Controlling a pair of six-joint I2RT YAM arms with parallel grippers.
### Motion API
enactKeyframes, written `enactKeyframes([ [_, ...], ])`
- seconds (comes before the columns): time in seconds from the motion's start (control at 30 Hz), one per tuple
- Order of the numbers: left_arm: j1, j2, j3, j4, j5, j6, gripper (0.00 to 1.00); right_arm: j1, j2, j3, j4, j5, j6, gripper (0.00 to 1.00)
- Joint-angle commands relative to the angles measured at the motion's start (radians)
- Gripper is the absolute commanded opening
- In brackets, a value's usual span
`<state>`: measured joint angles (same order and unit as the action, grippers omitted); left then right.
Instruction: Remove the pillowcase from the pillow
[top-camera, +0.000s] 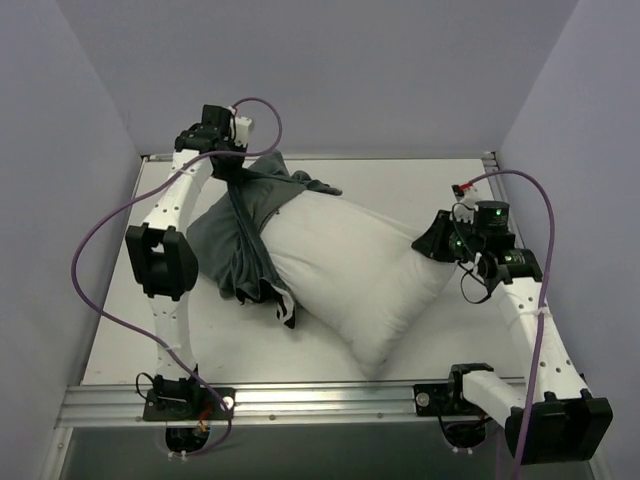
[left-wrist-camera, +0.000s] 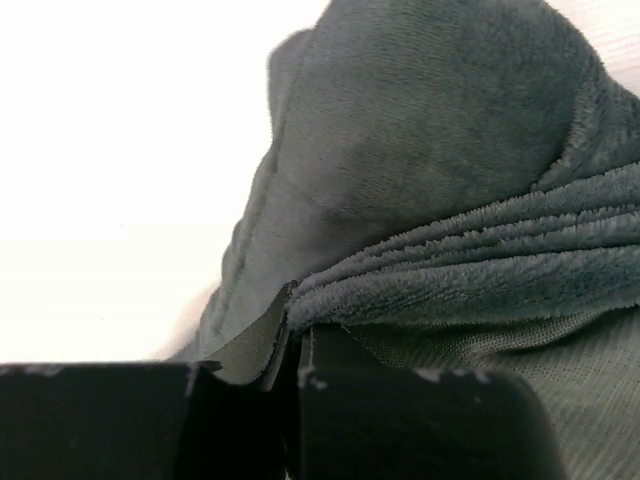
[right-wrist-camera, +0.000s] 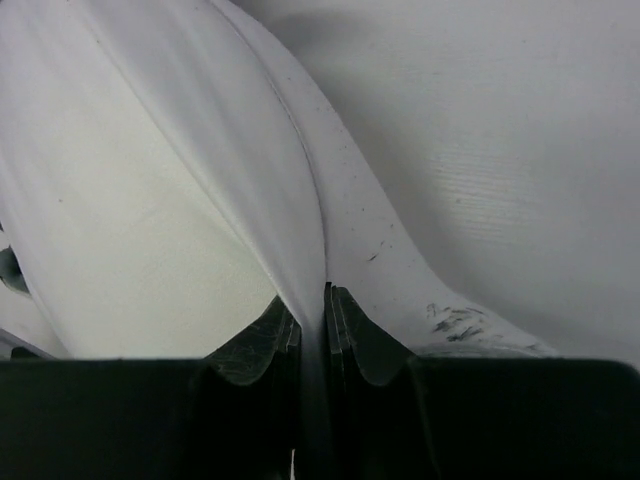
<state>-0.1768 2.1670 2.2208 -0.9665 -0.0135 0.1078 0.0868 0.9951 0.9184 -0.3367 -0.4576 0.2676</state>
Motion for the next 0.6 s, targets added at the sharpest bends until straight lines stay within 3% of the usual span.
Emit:
enactKeyframes([
  [0.0, 0.212, -0.070, -0.003, 0.196, -0.275, 0.119, 0.02, -0.186, 0.002, 0.105, -0.229, 0.083, -0.122, 0.00],
  [0.17, 0.296, -0.059, 0.005, 0.187, -0.287, 0.136, 0.02, -0.252, 0.045, 0.203, -0.245, 0.102, -0.139, 0.00],
  [0.23, 0.304, -0.085, -0.018, 0.154, -0.147, 0.160, 0.08, -0.262, 0.051, 0.192, -0.216, 0.077, -0.131, 0.00],
  [0.27, 0.298, -0.104, -0.038, 0.120, -0.076, 0.170, 0.32, -0.262, 0.062, 0.183, -0.208, 0.060, -0.117, 0.00],
  [0.3, 0.292, -0.127, -0.093, 0.108, -0.009, 0.179, 0.49, -0.262, 0.071, 0.175, -0.205, 0.051, -0.117, 0.00],
  [0.33, 0.277, -0.178, -0.120, 0.094, 0.114, 0.185, 0.64, -0.260, 0.076, 0.169, -0.202, 0.033, -0.116, 0.00],
  [0.4, 0.266, -0.267, -0.189, 0.048, 0.225, 0.190, 0.94, -0.257, 0.079, 0.146, -0.191, 0.011, -0.110, 0.00],
  [0.43, 0.264, -0.295, -0.208, 0.025, 0.327, 0.190, 0.94, -0.256, 0.074, 0.137, -0.174, 0.001, -0.102, 0.00],
  [0.57, 0.276, -0.424, -0.268, -0.030, 0.402, 0.205, 0.94, -0.243, 0.076, 0.108, -0.154, -0.049, -0.093, 0.00],
])
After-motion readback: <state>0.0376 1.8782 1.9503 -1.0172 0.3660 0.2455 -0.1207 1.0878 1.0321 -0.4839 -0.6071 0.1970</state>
